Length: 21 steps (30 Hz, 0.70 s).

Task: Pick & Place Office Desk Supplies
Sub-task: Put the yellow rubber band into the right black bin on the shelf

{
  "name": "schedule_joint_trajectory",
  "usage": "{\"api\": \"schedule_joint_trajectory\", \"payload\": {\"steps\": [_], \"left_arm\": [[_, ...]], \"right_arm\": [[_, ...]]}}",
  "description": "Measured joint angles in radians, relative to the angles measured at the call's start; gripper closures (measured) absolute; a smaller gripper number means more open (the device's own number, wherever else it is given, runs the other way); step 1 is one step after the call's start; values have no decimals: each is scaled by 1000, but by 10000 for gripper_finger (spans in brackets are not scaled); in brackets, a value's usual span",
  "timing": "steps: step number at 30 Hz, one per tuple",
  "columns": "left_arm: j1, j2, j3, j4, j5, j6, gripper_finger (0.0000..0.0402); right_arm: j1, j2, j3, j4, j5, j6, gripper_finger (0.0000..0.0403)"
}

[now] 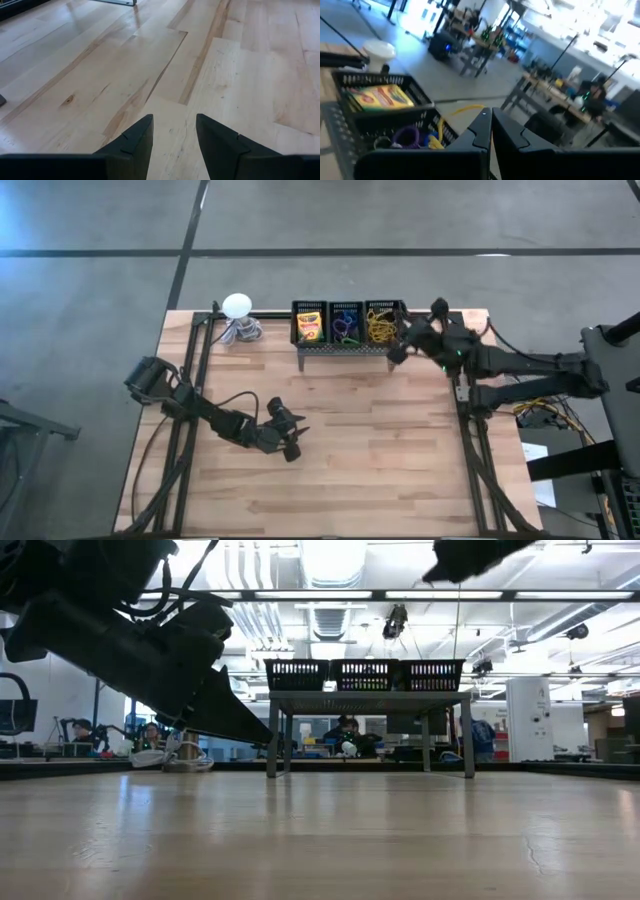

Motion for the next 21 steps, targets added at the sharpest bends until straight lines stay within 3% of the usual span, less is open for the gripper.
{"api": "schedule_joint_trajectory", "payload": {"steps": [8,21], "left_arm": [[0,0,0,0,0,0,246],[0,0,0,0,0,0,246]], "right_arm": [[-261,43,-2,-153,-313,205,394],[-282,53,55,-458,-341,339,380]]}}
